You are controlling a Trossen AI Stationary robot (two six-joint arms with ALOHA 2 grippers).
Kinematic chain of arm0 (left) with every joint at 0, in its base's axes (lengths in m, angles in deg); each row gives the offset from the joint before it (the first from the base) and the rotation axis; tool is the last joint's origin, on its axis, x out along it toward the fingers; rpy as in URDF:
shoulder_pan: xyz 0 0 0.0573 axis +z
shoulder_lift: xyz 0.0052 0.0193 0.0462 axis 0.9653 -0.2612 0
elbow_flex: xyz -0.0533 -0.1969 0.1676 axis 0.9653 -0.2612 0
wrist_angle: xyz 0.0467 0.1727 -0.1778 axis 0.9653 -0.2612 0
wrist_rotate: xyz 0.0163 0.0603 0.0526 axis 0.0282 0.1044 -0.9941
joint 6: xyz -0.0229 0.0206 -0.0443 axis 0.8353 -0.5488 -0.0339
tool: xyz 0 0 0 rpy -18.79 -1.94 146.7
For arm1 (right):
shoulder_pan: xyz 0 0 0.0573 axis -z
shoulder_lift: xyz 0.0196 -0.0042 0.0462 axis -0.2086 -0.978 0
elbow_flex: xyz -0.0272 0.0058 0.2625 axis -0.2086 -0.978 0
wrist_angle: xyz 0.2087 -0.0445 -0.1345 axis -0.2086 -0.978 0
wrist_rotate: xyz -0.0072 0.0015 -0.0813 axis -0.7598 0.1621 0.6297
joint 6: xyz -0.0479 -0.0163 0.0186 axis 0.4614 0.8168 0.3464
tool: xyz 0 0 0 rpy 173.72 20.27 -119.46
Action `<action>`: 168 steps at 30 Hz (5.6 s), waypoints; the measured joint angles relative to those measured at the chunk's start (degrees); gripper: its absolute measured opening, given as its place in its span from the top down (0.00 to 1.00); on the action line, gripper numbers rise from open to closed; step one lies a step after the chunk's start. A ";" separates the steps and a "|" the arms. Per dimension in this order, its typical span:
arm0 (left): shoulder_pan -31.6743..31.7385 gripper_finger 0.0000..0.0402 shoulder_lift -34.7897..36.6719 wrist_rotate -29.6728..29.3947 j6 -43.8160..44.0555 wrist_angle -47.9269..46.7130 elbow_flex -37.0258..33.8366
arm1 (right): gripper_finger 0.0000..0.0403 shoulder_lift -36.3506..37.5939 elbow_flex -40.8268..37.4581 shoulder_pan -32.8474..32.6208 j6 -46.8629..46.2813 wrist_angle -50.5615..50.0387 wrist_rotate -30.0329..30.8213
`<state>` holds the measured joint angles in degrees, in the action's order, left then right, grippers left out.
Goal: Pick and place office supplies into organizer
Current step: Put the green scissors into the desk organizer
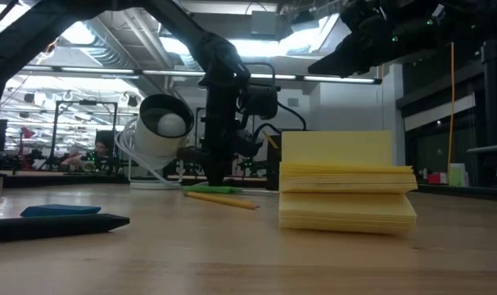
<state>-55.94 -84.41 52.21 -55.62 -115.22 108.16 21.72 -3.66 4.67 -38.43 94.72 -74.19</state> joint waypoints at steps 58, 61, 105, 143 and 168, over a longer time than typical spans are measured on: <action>1.30 0.98 24.49 17.69 23.46 8.13 0.17 | 0.74 -24.53 32.24 -18.95 27.90 -28.04 29.77; 1.04 0.98 24.83 17.68 24.13 6.58 0.17 | 0.67 -27.11 35.22 -20.05 32.18 -27.67 34.16; -2.08 0.97 24.72 17.90 24.10 3.21 0.17 | 0.88 -38.34 37.83 -21.05 47.58 -19.54 48.39; -2.99 0.82 43.89 16.52 24.51 4.17 0.15 | 0.88 -19.79 34.38 -21.57 29.56 -13.02 46.37; -5.05 1.00 46.16 22.34 20.47 16.22 -7.91 | 0.88 -6.97 -2.59 -4.20 16.99 45.28 18.14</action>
<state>-60.99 -38.25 74.54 -35.15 -98.99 100.25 14.75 -6.25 0.47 -21.44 139.99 -56.05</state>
